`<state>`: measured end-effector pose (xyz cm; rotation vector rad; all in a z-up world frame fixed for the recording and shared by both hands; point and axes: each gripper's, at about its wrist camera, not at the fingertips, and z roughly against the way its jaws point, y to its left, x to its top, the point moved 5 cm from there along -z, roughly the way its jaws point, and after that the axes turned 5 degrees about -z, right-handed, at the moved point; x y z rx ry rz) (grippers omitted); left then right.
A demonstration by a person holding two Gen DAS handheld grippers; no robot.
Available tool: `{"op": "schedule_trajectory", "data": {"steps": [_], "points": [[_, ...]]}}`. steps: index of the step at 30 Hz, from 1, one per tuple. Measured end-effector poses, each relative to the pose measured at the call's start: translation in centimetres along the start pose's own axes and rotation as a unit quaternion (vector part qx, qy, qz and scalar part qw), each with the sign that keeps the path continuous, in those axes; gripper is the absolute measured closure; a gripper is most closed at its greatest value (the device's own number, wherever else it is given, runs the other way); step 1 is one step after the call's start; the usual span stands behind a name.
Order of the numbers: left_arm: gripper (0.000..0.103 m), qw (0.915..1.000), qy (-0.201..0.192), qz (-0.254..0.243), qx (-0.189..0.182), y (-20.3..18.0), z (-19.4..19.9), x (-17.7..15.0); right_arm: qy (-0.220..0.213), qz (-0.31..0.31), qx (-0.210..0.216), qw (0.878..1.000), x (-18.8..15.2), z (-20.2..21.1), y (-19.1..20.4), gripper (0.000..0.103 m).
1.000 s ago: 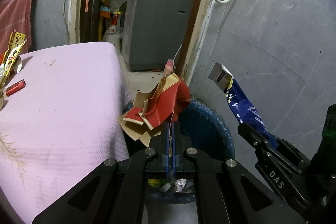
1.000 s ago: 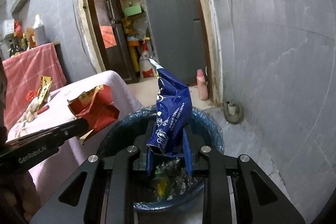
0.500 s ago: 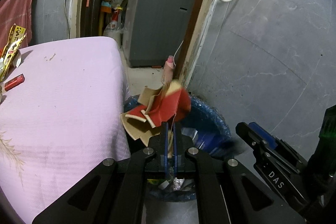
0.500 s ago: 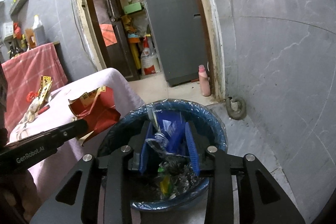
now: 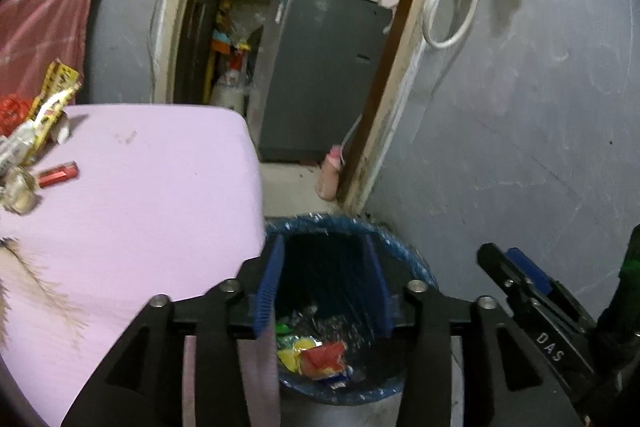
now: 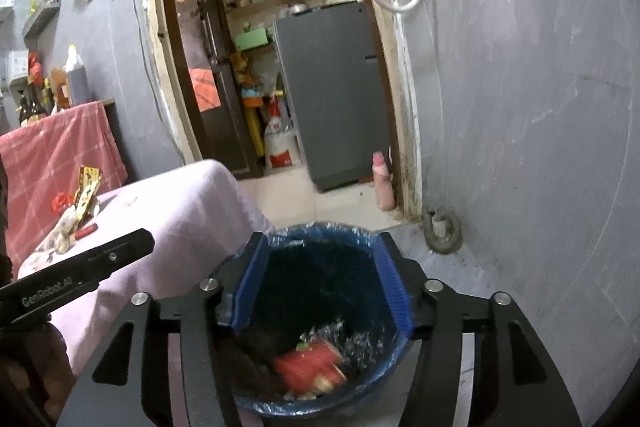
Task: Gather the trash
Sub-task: 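Move both tools back to the table toward the tissue and garlic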
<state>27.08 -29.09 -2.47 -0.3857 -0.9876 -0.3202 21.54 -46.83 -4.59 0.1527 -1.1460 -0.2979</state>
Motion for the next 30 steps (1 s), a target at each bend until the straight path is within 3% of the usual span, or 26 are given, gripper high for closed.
{"op": "schedule_trajectory", "data": {"steps": [2,6,8,13,16,30], "points": [[0.049,0.9998,-0.015,0.002,0.013,0.4,0.8,0.5,-0.013,0.003,-0.003,1.0,0.7,0.4,0.3,0.032],[0.04,0.9986,-0.036,-0.001,0.038,1.7,2.6,1.5,-0.041,0.004,-0.004,0.999,2.0,1.3,1.2,0.026],[0.025,0.9974,-0.049,-0.002,0.052,2.4,3.4,2.1,-0.048,0.002,0.003,0.999,2.6,1.6,1.6,0.017],[0.012,0.9935,-0.081,0.0,0.08,4.8,6.0,3.1,-0.075,0.008,0.021,0.997,4.0,2.5,3.8,0.0],[0.005,0.9906,-0.096,0.004,0.097,5.9,7.3,3.8,-0.084,0.012,0.033,0.996,4.6,2.8,5.1,0.0],[0.004,0.9771,-0.114,0.021,0.179,14.4,12.6,3.7,-0.091,0.047,0.083,0.991,5.3,1.7,13.0,0.0]]}}
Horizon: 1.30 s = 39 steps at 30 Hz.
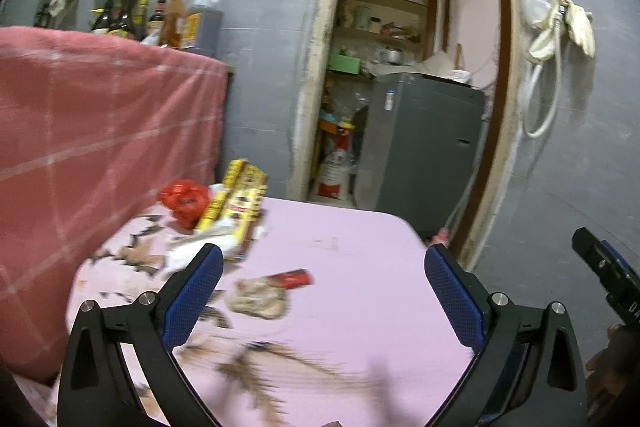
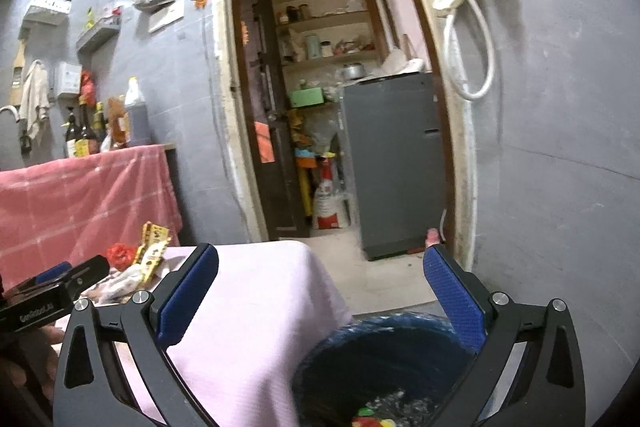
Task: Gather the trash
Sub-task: 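Move both tools back to the table toward the tissue and garlic, then grasp the white tissue with the left gripper while the right grasps the garlic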
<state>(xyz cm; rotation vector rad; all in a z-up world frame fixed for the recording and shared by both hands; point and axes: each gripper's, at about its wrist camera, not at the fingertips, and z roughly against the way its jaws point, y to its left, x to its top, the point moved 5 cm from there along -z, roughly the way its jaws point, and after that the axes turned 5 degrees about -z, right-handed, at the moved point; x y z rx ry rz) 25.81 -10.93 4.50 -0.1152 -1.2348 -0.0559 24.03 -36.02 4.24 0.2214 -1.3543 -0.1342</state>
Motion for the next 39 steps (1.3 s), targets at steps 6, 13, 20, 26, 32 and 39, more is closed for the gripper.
{"op": "schedule_trajectory", "data": {"steps": [6,13,20,26,32,39], "points": [[0.004,0.9992,0.01,0.011,0.036,5.0,0.1,-0.1,0.002,0.01,0.021,1.0,0.1,-1.6,3.6,0.0],[0.004,0.9971,0.026,0.001,0.072,10.3,0.0,-0.4,0.025,0.011,0.056,0.998,-0.4,-4.4,8.2,0.0],[0.004,0.9953,0.064,0.003,0.073,14.5,-1.5,-2.0,0.075,0.044,0.097,0.991,-2.6,-6.9,13.0,0.0],[0.005,0.994,0.1,0.019,0.038,16.1,-3.1,-3.0,0.13,0.066,0.125,0.981,-5.2,-8.9,15.4,0.0],[0.026,0.9881,0.148,0.042,-0.005,16.7,-4.8,-3.5,0.208,0.073,0.16,0.962,-8.2,-10.9,17.3,0.022],[0.046,0.9794,0.194,0.049,-0.029,16.6,-6.2,-4.2,0.261,0.09,0.179,0.944,-10.0,-12.0,18.8,0.034]]}}
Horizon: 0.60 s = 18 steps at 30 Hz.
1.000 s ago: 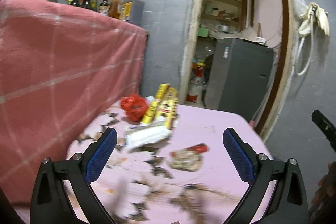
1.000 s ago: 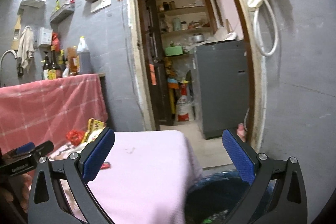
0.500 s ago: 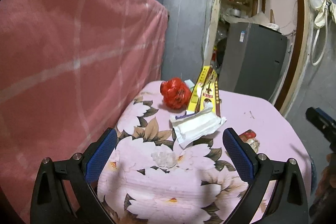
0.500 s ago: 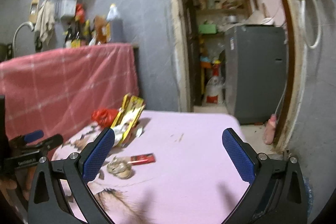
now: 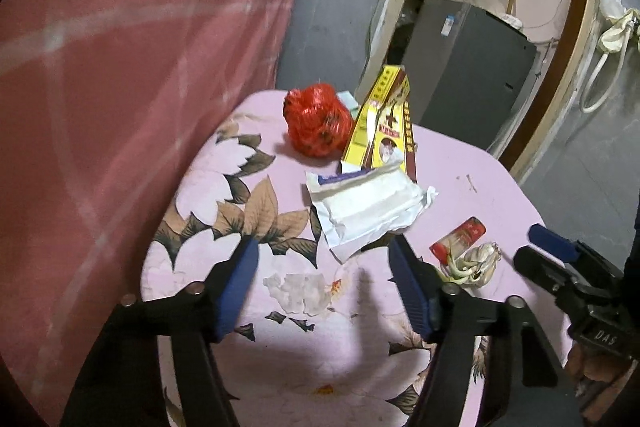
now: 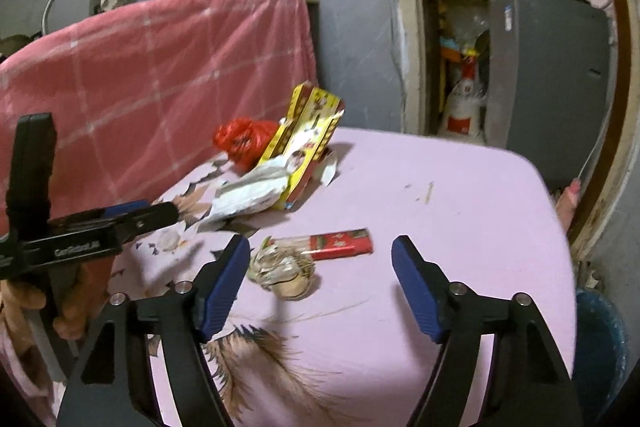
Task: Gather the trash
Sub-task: 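Grasp the white tissue with the left gripper while the right grasps the garlic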
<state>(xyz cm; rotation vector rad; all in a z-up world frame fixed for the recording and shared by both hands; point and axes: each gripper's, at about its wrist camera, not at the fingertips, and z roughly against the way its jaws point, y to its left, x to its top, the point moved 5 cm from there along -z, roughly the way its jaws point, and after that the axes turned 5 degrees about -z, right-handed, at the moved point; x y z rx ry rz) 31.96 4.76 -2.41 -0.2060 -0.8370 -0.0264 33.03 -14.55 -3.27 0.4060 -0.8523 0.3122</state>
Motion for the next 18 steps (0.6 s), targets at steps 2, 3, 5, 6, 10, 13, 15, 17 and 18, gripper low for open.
{"op": "schedule_trajectory", "data": {"steps": [2,3,5,6,10,13,15,17,18], "points": [[0.05,0.9999,0.009,0.0,-0.006,-0.1,-0.3,-0.1,0.02,0.006,0.006,1.0,-0.3,-0.8,0.3,0.04],[0.052,0.9999,0.013,-0.001,-0.009,-0.1,-0.3,-0.2,0.03,0.01,0.009,0.999,-0.4,-1.3,0.5,0.042],[0.052,0.9997,0.021,-0.004,-0.013,-0.3,-0.4,-0.3,0.049,0.015,0.016,0.999,-0.6,-2.2,0.9,0.046],[0.052,0.9996,0.023,-0.005,-0.014,-0.3,-0.6,-0.3,0.056,0.017,0.018,0.998,-0.7,-2.5,1.1,0.047],[0.053,0.9992,0.032,-0.013,-0.018,-0.5,-1.0,-0.2,0.078,0.019,0.023,0.996,-0.9,-3.6,1.4,0.063],[0.053,0.9987,0.041,-0.023,-0.018,-0.7,-1.6,-0.1,0.08,0.011,0.028,0.996,-0.9,-3.6,1.2,0.068],[0.053,0.9981,0.048,-0.036,-0.015,-1.2,-1.9,-0.2,0.075,0.002,0.03,0.997,-0.9,-3.4,0.8,0.069],[0.053,0.9973,0.05,-0.053,-0.01,-1.8,-2.1,-0.1,0.071,-0.01,0.031,0.997,-0.8,-3.2,0.3,0.07],[0.055,0.997,0.051,-0.059,-0.005,-2.0,-2.2,-0.1,0.069,-0.014,0.031,0.997,-0.8,-3.1,0.1,0.07]]}}
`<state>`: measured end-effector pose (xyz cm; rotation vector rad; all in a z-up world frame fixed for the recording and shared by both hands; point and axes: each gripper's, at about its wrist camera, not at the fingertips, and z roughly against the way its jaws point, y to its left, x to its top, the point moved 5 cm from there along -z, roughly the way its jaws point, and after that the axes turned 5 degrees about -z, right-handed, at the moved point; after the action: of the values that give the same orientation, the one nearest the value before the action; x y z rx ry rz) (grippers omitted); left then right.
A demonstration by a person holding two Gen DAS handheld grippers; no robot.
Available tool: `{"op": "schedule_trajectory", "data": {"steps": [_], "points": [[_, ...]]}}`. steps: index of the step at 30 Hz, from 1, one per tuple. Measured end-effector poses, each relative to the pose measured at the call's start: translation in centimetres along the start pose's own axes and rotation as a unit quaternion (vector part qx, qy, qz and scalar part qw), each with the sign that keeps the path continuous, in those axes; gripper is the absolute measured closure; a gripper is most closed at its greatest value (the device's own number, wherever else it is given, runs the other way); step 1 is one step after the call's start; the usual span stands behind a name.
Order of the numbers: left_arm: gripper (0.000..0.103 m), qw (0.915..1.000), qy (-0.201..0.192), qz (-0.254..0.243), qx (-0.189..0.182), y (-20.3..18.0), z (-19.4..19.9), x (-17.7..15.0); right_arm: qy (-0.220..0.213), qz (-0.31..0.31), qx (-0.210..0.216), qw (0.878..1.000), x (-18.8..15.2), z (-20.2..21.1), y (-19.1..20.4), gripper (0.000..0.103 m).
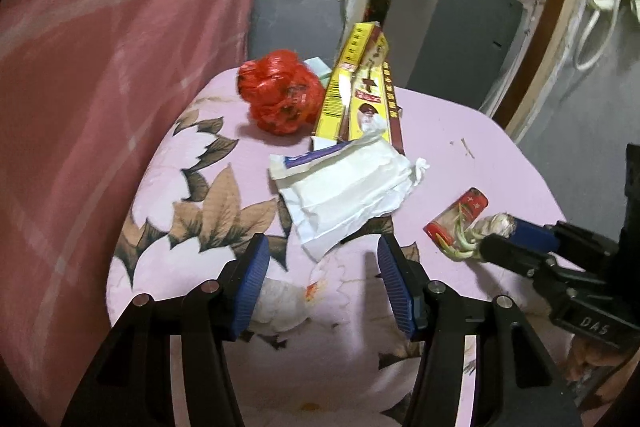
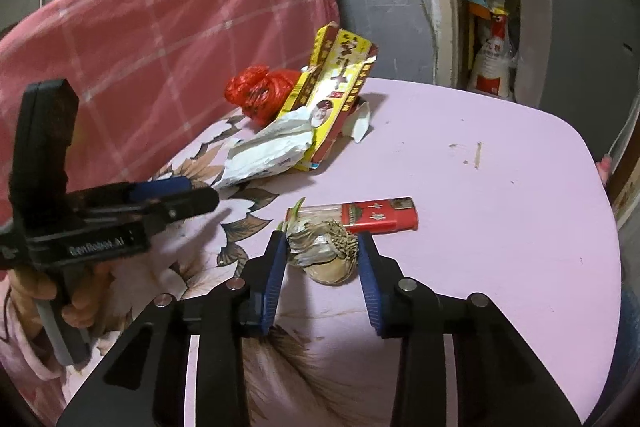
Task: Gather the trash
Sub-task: 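Grasp the white tissue with the left gripper while the right grasps the garlic, then carry the tissue and garlic over the bin and open both grippers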
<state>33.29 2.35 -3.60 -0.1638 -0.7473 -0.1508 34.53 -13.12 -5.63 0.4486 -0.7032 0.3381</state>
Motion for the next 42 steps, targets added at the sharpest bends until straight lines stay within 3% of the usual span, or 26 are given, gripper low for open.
{"op": "schedule_trajectory", "data": {"steps": [2,5,13,17,23,31,42], "points": [[0.066,0.9997,0.006,-0.019,0.014,-0.5,-0.4,0.2,-0.004,-0.003,-0.003,1.0,0.0,0.3,-0.3,0.071],[0.074,0.9986,0.01,-0.037,0.036,-1.0,-1.1,0.4,-0.012,-0.003,-0.007,1.0,-0.1,0.8,-0.5,0.071],[0.086,0.9947,0.009,-0.078,0.066,-1.9,-1.6,0.5,-0.024,-0.009,-0.007,1.0,-0.3,1.8,-1.2,0.071],[0.097,0.9936,-0.005,-0.09,0.069,-2.6,-1.6,0.8,-0.039,-0.011,-0.011,0.999,-0.3,2.5,-1.3,0.071],[0.103,0.9913,-0.042,-0.099,0.076,-3.7,-0.2,0.8,-0.049,-0.008,-0.01,0.999,-0.5,3.1,-1.5,0.072],[0.103,0.9923,-0.1,-0.066,0.031,-5.6,3.0,0.9,-0.09,-0.009,-0.012,0.996,-0.6,5.2,-1.7,0.072],[0.103,0.9843,-0.163,-0.051,-0.046,-12.4,5.8,1.7,-0.188,-0.019,-0.068,0.98,-1.1,11.4,-4.6,0.072]]}}
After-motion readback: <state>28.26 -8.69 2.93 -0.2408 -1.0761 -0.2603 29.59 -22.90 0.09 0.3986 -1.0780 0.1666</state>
